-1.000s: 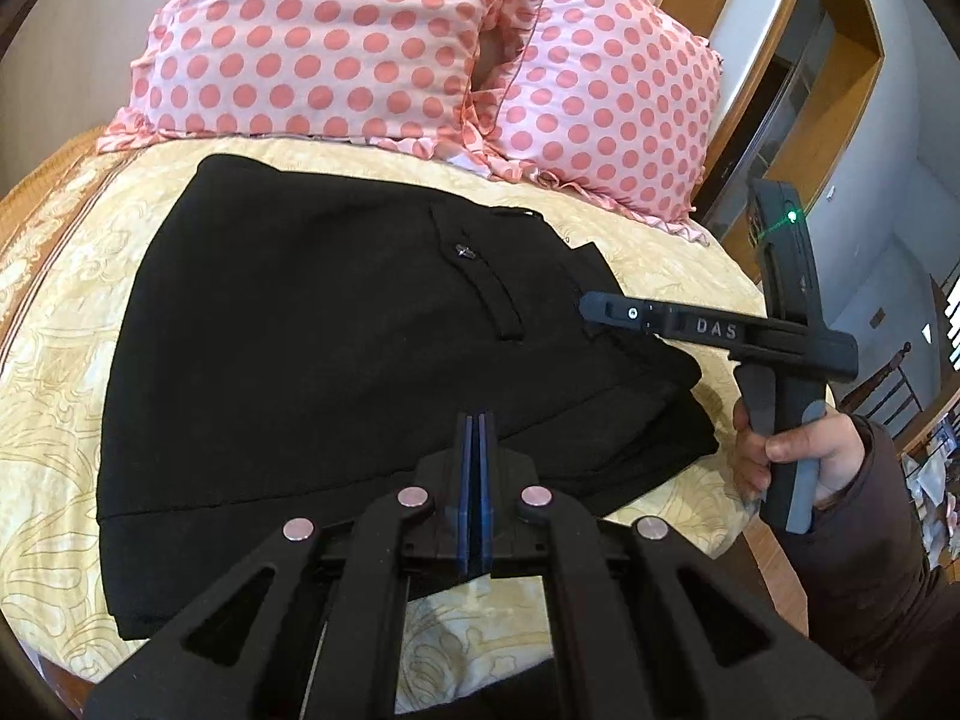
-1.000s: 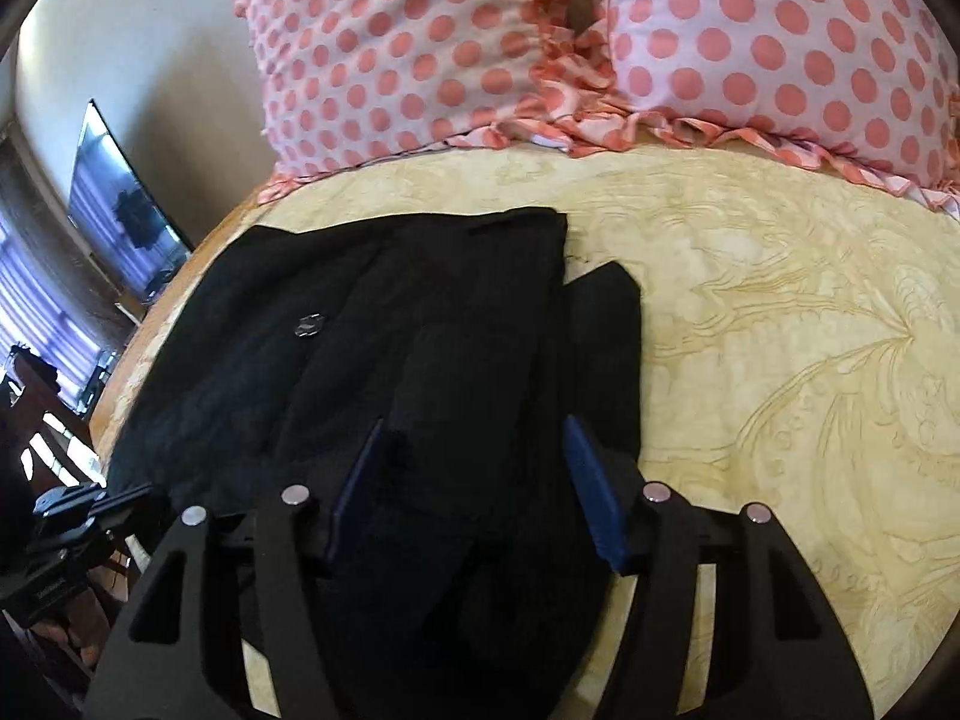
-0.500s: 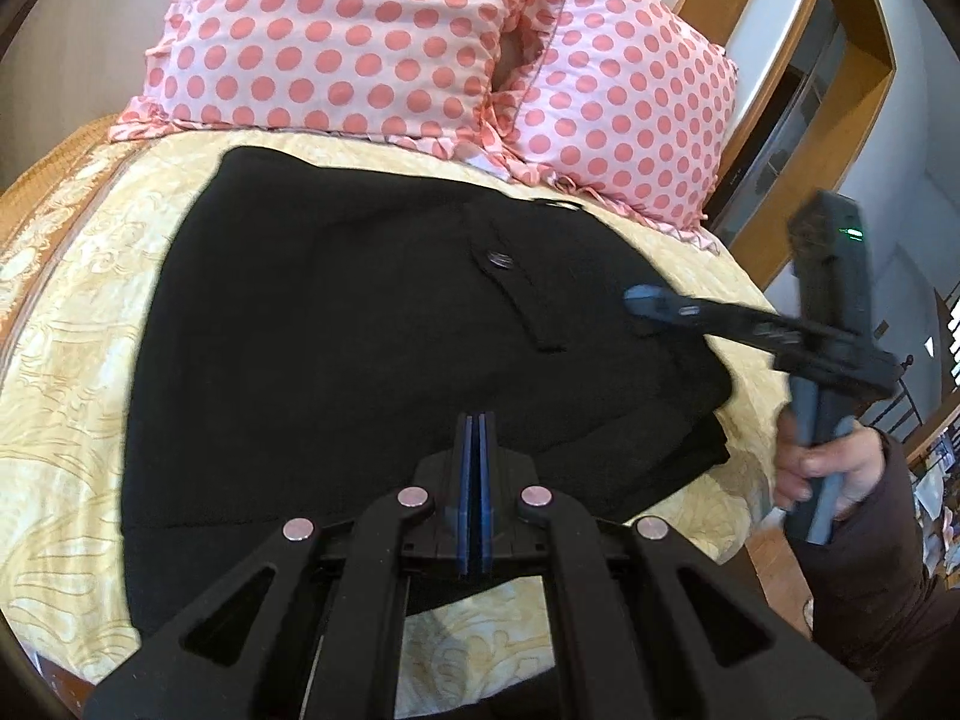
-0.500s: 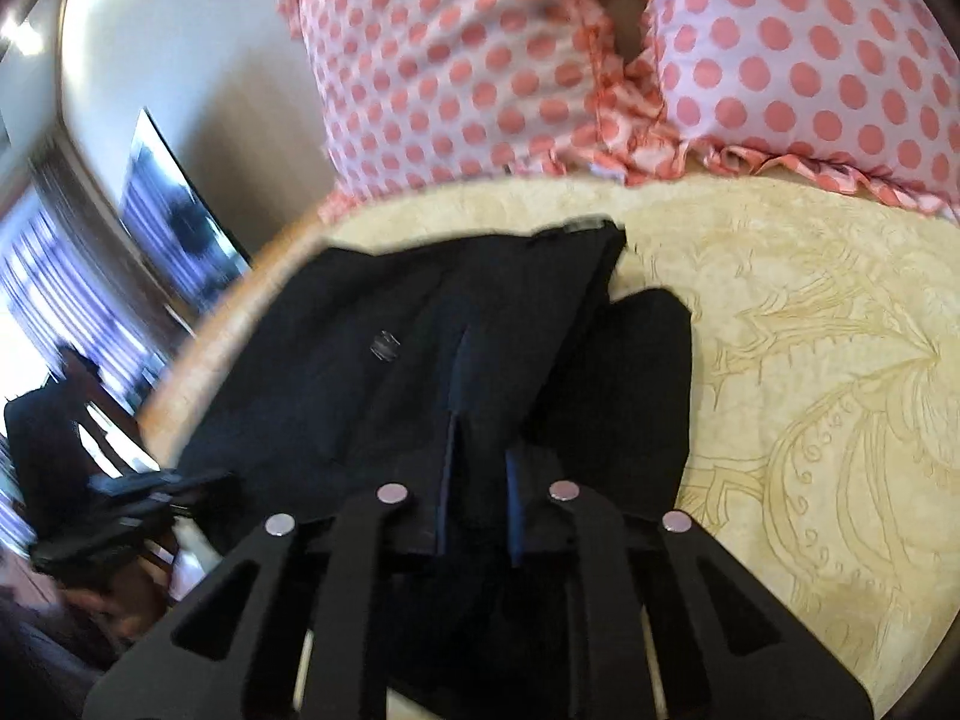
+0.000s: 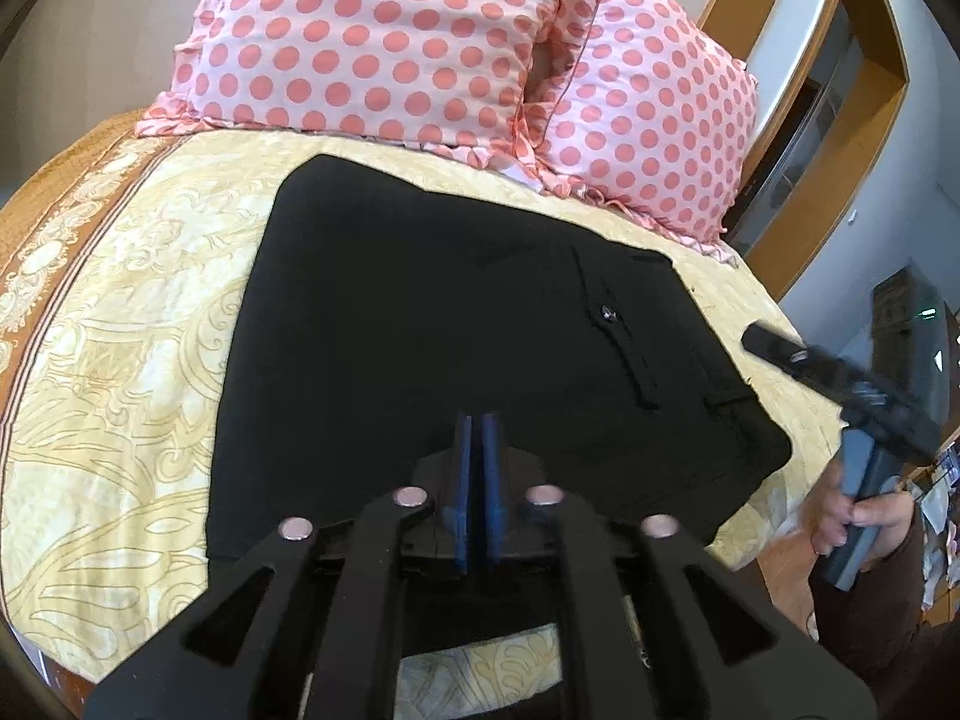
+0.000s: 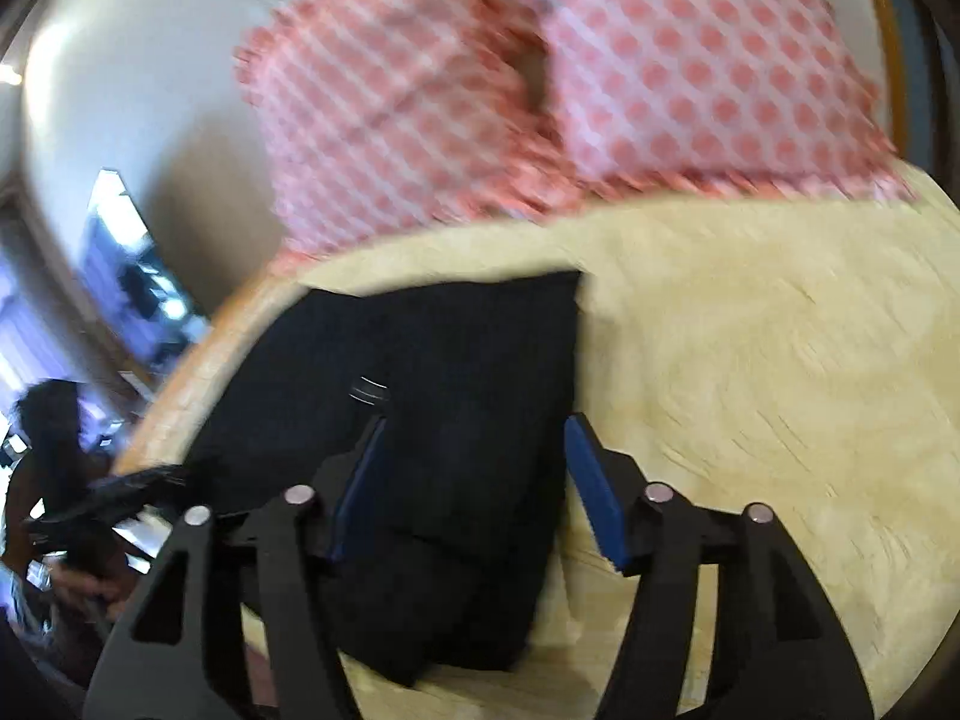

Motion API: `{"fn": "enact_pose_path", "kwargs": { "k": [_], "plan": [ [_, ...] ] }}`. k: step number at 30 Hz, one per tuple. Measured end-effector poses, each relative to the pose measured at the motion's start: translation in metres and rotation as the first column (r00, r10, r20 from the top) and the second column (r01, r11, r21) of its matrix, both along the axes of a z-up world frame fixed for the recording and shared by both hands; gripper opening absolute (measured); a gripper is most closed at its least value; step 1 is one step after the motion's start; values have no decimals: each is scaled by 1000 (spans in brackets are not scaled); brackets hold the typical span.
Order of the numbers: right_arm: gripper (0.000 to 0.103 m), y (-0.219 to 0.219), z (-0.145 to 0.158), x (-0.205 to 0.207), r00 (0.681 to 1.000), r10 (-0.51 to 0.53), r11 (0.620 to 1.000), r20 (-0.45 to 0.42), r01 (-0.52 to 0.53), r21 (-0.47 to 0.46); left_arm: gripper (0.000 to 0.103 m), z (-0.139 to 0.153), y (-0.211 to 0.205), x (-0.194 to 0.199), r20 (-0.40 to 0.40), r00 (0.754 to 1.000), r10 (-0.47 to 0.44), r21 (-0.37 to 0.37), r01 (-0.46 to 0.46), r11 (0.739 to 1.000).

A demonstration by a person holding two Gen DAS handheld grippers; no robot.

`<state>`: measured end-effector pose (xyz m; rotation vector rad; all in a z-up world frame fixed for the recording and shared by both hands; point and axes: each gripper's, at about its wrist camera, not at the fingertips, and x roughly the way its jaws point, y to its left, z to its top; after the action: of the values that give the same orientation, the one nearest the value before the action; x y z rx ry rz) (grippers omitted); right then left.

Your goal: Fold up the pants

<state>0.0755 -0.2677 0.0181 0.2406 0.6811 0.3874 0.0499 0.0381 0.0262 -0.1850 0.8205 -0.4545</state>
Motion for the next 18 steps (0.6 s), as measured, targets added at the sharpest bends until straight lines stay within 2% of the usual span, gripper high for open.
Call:
{"fn": "enact_pose_path", "kwargs": {
  "k": [1,2,3,4,5,7,9,10,11,12,14,18],
  "plan": [
    [69,6,-3,2,1000,16,1000,-17,-16,-19,25,-4,-1,3,-17,1000,-2,-1,2,1000],
    [71,15,-17,10,997,24,997,-79,-29,-66,28,-8,-3,5,-33,999,-6,-2,6,1000],
    [71,20,-30,17,989,22,994,-144,-37,-102,28,-12,-5,6,-31,1000,-6,10,6,1000],
    [71,21,-35,19,991,18,992,-133,-34,-122,29,-12,-8,5,-15,1000,-11,29,12,1000],
    [71,20,-31,18,993,13,992,-116,-27,-124,29,-11,-10,4,-9,1000,-14,46,14,999],
    [71,7,-22,25,992,0,999,-127,-6,-43,29,-1,-6,1,7,1000,-24,34,24,999],
    [71,-13,-10,38,993,-36,999,-116,39,23,45,16,7,2,54,999,5,14,-6,1000],
    [71,-17,-8,47,991,-42,998,-127,47,36,71,27,18,6,83,995,50,16,-51,999],
    [71,-26,-10,60,987,-58,996,-152,67,52,82,31,24,9,94,993,73,14,-75,997],
    [71,-33,-15,74,980,-68,994,-186,81,68,82,37,33,16,106,989,106,11,-107,994],
    [63,-39,-26,98,968,-70,992,-240,94,89,82,40,47,34,90,985,145,16,-147,989],
    [63,-32,-40,110,960,-37,995,-276,60,78,82,18,63,79,-77,989,128,1,-129,992]
  ]
}}
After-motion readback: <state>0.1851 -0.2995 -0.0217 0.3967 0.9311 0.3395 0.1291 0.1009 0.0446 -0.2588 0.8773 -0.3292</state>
